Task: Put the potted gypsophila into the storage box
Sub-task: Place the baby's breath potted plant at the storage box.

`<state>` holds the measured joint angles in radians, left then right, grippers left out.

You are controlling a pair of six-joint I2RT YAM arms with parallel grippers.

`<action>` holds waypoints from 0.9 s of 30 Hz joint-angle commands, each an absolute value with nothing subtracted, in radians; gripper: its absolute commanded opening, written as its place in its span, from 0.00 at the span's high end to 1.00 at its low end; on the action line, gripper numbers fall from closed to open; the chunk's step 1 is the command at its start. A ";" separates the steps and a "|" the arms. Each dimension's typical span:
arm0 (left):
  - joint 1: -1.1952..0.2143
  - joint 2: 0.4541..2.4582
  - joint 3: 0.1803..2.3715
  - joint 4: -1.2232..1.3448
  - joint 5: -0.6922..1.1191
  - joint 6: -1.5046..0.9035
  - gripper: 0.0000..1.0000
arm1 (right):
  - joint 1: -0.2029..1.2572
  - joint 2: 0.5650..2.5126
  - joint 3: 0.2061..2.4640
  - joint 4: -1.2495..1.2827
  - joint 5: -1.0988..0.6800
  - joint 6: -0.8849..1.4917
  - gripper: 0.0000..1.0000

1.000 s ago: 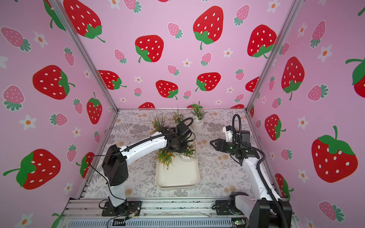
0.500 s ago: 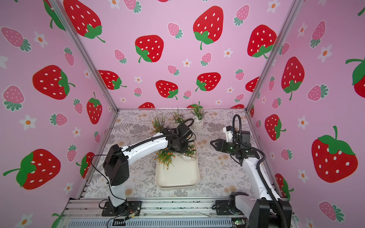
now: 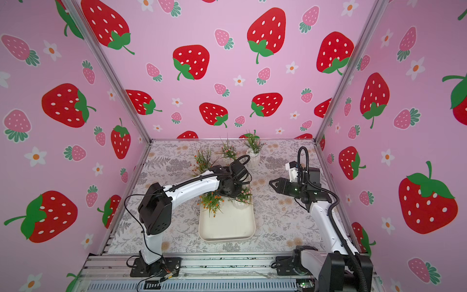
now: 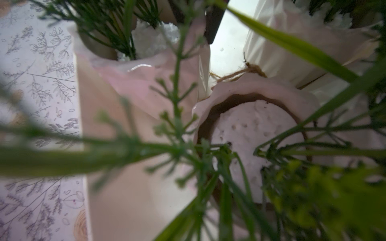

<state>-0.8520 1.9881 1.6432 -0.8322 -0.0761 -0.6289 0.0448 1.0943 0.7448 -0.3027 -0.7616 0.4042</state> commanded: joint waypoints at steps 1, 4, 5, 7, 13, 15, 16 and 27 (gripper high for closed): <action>-0.855 1.983 1.647 -0.804 -0.086 -0.641 0.88 | 0.036 1.101 0.732 -0.289 -0.782 0.410 0.49; -0.853 1.981 1.647 -0.794 -0.086 -0.641 0.86 | 0.036 1.101 0.732 -0.290 -0.782 0.409 0.49; -0.853 1.980 1.648 -0.791 -0.085 -0.640 0.86 | 0.035 1.101 0.732 -0.289 -0.782 0.410 0.49; -0.853 1.981 1.650 -0.788 -0.078 -0.636 0.82 | 0.034 1.100 0.732 -0.290 -0.782 0.409 0.49; -0.847 1.965 1.625 -0.775 -0.059 -0.631 0.63 | 0.029 1.090 0.730 -0.291 -0.777 0.408 0.49; -0.846 1.953 1.615 -0.769 -0.059 -0.628 0.62 | 0.029 1.086 0.730 -0.293 -0.771 0.405 0.49; -0.847 1.944 1.611 -0.766 -0.064 -0.629 0.62 | 0.028 1.086 0.730 -0.298 -0.762 0.401 0.49; -0.804 1.632 1.426 -0.632 -0.147 -0.522 0.63 | 0.028 1.083 0.737 -0.341 -0.603 0.362 0.49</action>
<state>-0.8204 1.7184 1.4597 -0.6758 -0.0914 -0.5728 0.0345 1.0985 0.7437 -0.3161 -0.6731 0.3874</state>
